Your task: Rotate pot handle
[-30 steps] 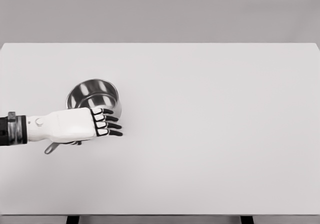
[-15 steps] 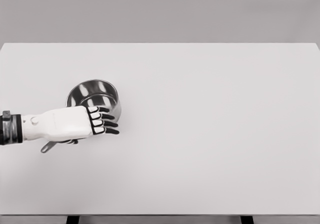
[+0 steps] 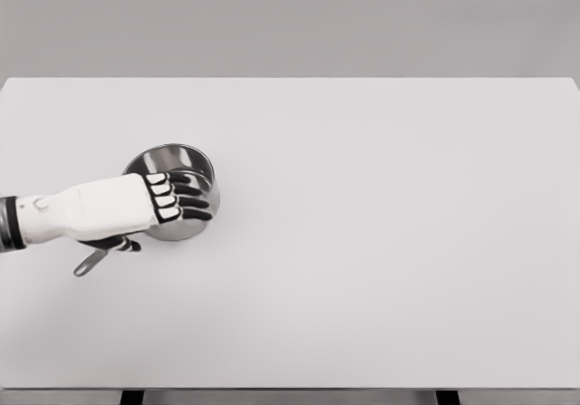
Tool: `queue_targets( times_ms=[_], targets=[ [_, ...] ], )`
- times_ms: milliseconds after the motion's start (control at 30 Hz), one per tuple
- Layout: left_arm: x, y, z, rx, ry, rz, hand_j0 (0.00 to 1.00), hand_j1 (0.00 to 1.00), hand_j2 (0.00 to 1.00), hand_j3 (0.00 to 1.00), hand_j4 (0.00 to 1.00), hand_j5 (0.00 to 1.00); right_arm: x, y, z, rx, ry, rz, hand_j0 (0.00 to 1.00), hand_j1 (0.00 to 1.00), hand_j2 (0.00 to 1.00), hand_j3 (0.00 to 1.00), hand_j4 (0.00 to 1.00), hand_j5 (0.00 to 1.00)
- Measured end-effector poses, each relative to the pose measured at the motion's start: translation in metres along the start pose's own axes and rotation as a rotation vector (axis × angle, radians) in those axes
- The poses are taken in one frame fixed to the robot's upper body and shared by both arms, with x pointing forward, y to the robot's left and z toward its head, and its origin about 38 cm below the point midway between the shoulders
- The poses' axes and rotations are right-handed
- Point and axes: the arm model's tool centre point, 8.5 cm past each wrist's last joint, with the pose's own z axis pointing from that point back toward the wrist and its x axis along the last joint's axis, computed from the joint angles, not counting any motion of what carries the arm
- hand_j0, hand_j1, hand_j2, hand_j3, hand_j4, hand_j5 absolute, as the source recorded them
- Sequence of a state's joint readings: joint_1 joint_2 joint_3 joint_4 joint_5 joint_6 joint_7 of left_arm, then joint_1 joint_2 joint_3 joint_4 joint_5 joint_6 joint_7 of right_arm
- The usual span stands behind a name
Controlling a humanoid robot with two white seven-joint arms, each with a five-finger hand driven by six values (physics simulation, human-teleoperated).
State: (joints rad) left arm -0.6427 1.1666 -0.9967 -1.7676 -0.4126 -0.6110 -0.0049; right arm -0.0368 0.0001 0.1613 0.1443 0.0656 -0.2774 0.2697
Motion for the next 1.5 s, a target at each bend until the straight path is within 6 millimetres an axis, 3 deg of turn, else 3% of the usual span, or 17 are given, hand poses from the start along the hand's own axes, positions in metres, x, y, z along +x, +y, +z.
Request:
queue_targets(
  times_ms=[233,567,800,967,1167,1267,1400,1500],
  targets=[
    [-0.006,0.028,0.011,0.227,0.026,0.061,1.00,1.00,1.00,1.00,1.00,1.00,0.000,0.000,0.000,0.000,0.000,0.000,1.00,1.00,1.00,1.00,1.00,1.00],
    [-0.010,0.029,0.026,0.306,0.070,0.186,1.00,1.00,1.00,1.00,1.00,1.00,0.000,0.000,0.000,0.000,0.000,0.000,1.00,1.00,1.00,1.00,1.00,1.00],
    [-0.005,0.004,0.031,0.371,0.103,0.376,1.00,1.00,1.00,1.00,1.00,1.00,0.000,0.000,0.000,0.000,0.000,0.000,1.00,1.00,1.00,1.00,1.00,1.00],
    [-0.008,0.008,0.033,0.461,0.117,0.453,1.00,1.00,1.00,1.00,1.00,1.00,0.000,0.000,0.000,0.000,0.000,0.000,1.00,1.00,1.00,1.00,1.00,1.00],
    [-0.003,-0.008,0.034,0.469,0.132,0.512,1.00,1.00,1.00,1.00,1.00,1.00,0.000,0.000,0.000,0.000,0.000,0.000,1.00,1.00,1.00,1.00,1.00,1.00],
    [0.003,-0.026,0.040,0.453,0.157,0.531,1.00,1.00,1.00,1.00,1.00,1.00,0.000,0.000,0.000,0.000,0.000,0.000,1.00,1.00,1.00,1.00,1.00,1.00],
    [-0.003,-0.011,0.046,0.472,0.168,0.457,1.00,1.00,1.00,1.00,1.00,1.00,0.000,0.000,0.000,0.000,0.000,0.000,1.00,1.00,1.00,1.00,1.00,1.00],
    [-0.002,-0.012,0.047,0.466,0.170,0.439,1.00,1.00,1.00,1.00,1.00,1.00,0.000,0.000,0.000,0.000,0.000,0.000,1.00,1.00,1.00,1.00,1.00,1.00]
  ],
)
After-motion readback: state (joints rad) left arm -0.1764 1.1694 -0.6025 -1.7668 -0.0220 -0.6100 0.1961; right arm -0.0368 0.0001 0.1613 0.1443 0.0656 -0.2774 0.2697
